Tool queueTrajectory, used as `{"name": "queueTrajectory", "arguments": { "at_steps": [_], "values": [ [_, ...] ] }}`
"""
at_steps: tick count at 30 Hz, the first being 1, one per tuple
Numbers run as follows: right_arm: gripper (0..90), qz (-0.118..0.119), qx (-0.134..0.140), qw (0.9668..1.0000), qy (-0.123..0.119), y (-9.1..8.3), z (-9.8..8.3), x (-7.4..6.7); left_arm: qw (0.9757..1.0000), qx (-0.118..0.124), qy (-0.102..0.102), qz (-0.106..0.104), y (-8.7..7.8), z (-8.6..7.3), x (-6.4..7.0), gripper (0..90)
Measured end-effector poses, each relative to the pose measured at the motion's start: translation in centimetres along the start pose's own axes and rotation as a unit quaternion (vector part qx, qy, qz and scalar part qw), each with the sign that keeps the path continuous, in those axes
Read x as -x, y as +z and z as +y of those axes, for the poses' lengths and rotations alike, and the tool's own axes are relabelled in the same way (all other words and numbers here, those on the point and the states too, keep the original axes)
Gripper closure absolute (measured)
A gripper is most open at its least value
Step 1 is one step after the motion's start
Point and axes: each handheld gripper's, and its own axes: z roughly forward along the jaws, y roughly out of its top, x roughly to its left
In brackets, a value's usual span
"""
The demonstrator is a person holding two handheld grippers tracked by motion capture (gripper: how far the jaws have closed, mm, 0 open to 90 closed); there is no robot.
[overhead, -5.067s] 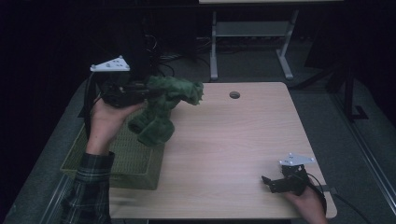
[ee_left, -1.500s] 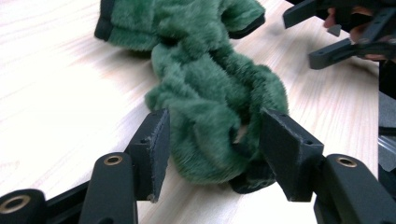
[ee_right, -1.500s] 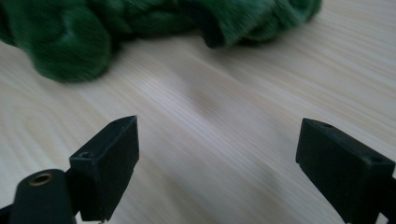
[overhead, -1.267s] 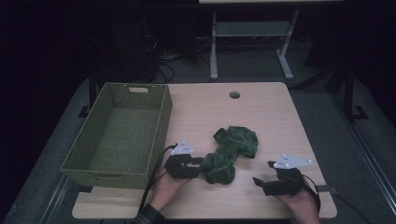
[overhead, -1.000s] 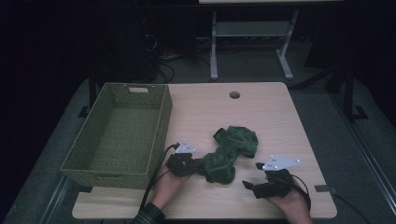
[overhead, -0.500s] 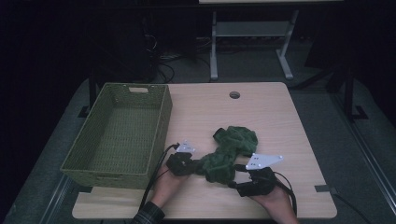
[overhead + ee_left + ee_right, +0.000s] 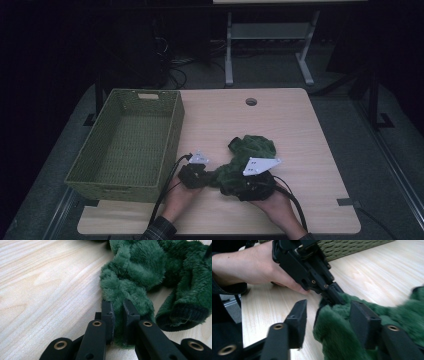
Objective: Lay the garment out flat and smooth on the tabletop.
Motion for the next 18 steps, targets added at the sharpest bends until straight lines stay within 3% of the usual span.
{"name": "queueTrajectory", "arguments": {
  "at_steps": [6,8,12,18],
  "values": [
    [57.6,0.002,-0.016,0.9998,-0.008,1.6,0.3,-0.2,1.0000,-0.001,-0.001,-0.001,0.0,0.0,0.0,81.9],
    [68.1,-0.009,-0.030,0.9992,-0.025,2.3,0.6,-0.5,1.0000,0.002,-0.006,0.001,0.0,-0.1,0.0,81.9],
    [86.6,-0.011,-0.033,0.9991,-0.025,2.5,0.4,-0.2,0.9999,0.005,-0.009,0.001,0.0,-0.1,0.0,81.9],
    [88.8,-0.010,-0.018,0.9995,-0.024,1.0,0.0,0.2,0.9999,0.006,-0.012,0.001,0.0,-0.2,0.0,82.3]
  ]
}}
